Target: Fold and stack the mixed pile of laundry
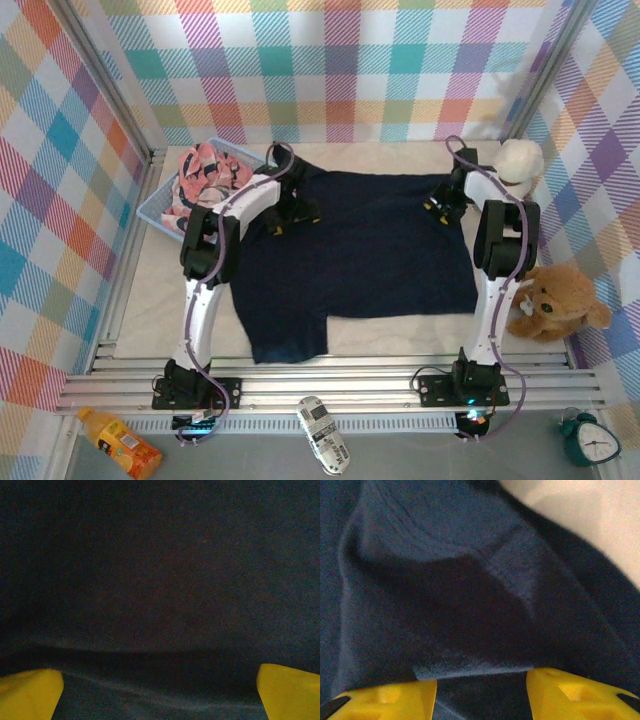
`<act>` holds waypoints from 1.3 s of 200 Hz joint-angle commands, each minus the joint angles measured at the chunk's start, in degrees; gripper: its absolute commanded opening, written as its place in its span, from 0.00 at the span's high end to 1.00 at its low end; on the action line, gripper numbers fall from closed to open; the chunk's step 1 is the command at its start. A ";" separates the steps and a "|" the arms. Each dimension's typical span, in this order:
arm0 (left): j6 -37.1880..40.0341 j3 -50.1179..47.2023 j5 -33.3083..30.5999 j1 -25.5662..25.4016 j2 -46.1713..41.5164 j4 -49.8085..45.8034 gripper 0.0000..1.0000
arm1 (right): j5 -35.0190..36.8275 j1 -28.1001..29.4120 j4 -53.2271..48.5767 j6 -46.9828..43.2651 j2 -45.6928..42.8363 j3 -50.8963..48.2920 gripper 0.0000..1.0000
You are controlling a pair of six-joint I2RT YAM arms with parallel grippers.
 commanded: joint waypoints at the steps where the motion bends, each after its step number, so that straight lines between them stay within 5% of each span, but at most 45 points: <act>1: 1.87 12.83 0.67 -0.24 8.92 -4.41 0.00 | 3.29 -2.04 -2.80 -0.13 4.39 8.80 0.48; 31: 1.57 34.94 2.21 0.12 17.19 -11.71 0.00 | 8.33 -3.08 -6.98 -4.44 2.89 16.75 0.46; 57: 0.26 35.33 5.80 0.28 12.72 -11.42 0.00 | 9.04 -2.68 -8.11 -9.18 -4.14 13.48 0.42; 141: 2.03 -10.83 8.16 -1.30 -19.97 -3.93 0.00 | -2.57 1.29 -9.22 -14.89 -28.39 -17.55 0.32; 169: 0.60 -25.83 7.62 -2.83 -28.35 -2.10 0.00 | -6.23 3.01 -7.24 -11.16 -34.64 -27.23 0.20; 185: 0.57 -34.12 6.88 -3.94 -33.86 -1.50 0.00 | -8.31 3.08 -4.92 -7.70 -37.22 -32.65 0.00; 218: 0.58 -48.57 2.86 -9.87 -46.08 -0.91 0.03 | -7.55 3.00 -4.32 -4.74 -37.94 -36.65 0.00; 260: -10.49 -64.21 -4.13 -20.76 -60.96 1.06 0.14 | -7.60 2.87 -4.52 -4.79 -36.78 -37.42 0.00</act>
